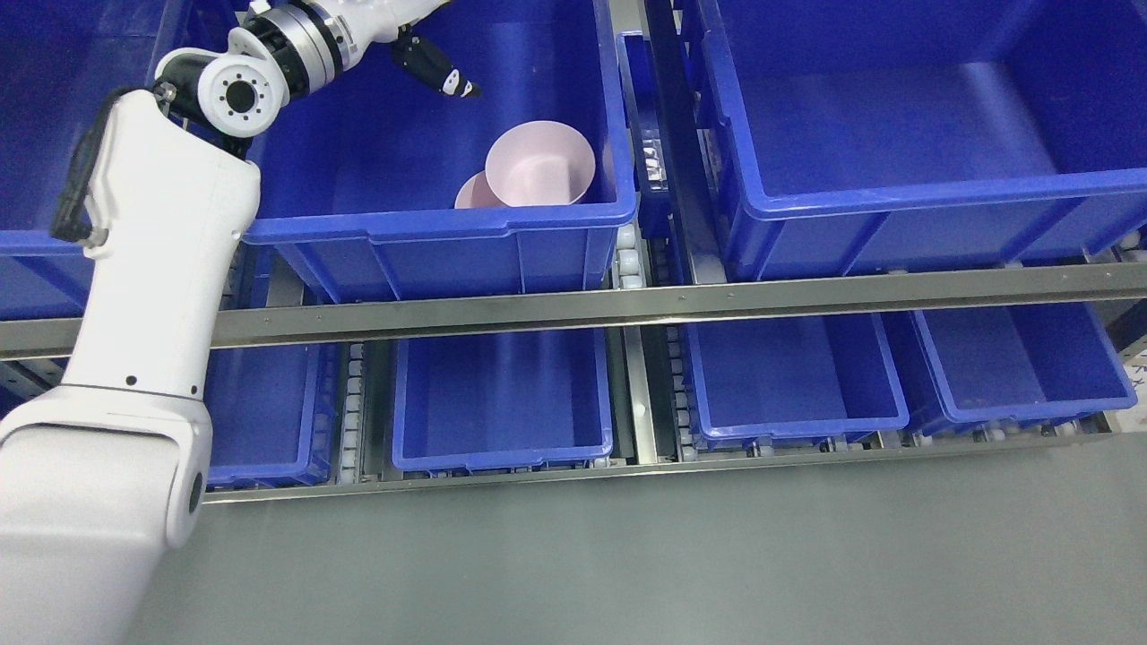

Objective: Stack pink IKEA bowls on left shelf middle

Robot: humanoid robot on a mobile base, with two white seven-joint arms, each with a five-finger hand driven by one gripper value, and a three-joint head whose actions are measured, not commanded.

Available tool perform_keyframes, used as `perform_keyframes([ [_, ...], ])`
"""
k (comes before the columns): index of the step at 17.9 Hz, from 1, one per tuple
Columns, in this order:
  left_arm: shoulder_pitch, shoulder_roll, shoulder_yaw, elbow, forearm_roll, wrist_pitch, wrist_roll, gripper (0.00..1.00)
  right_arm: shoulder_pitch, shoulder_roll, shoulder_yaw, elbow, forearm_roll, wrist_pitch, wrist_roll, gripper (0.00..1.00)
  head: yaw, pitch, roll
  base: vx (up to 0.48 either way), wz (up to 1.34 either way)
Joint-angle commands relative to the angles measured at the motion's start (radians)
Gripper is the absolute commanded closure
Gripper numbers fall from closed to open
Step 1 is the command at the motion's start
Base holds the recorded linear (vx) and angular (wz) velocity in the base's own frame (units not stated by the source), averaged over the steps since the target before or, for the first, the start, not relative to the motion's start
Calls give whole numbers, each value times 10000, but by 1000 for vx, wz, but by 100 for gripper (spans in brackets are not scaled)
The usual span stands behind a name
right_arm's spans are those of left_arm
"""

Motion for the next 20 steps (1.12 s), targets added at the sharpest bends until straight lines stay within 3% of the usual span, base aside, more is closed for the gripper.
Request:
perform_keyframes([
  [1, 16, -1552, 779, -2169, 820, 689, -185, 2, 292, -175, -107, -337, -125, 6, 5, 0, 0, 0, 0, 0, 0],
  [2, 2, -1552, 596, -2217, 1034, 1072, -186, 1, 292, -175, -107, -337, -125, 6, 5, 0, 0, 0, 0, 0, 0],
  [5, 2, -1552, -1822, -2248, 3208, 1428, 546, 0, 292, -175, -107, -337, -125, 6, 5, 0, 0, 0, 0, 0, 0],
  [9, 2, -1552, -4874, -2585, 5264, 1414, 3748, 0, 292, -175, -107, -337, -125, -9, 5, 0, 0, 0, 0, 0, 0],
  [11, 2, -1552, -5965, -2860, 5942, 1459, 4749, 0, 292, -175, -107, -337, -125, 6, 5, 0, 0, 0, 0, 0, 0],
  [16, 444, -1552, -8360, -3796, 6803, 1475, 4937, 0, 292, -175, -107, -337, -125, 6, 5, 0, 0, 0, 0, 0, 0],
  [20, 2418, -1552, -8456, -4852, 6835, 1460, 4907, 0, 292, -175, -123, -337, -125, -9, 5, 0, 0, 0, 0, 0, 0],
])
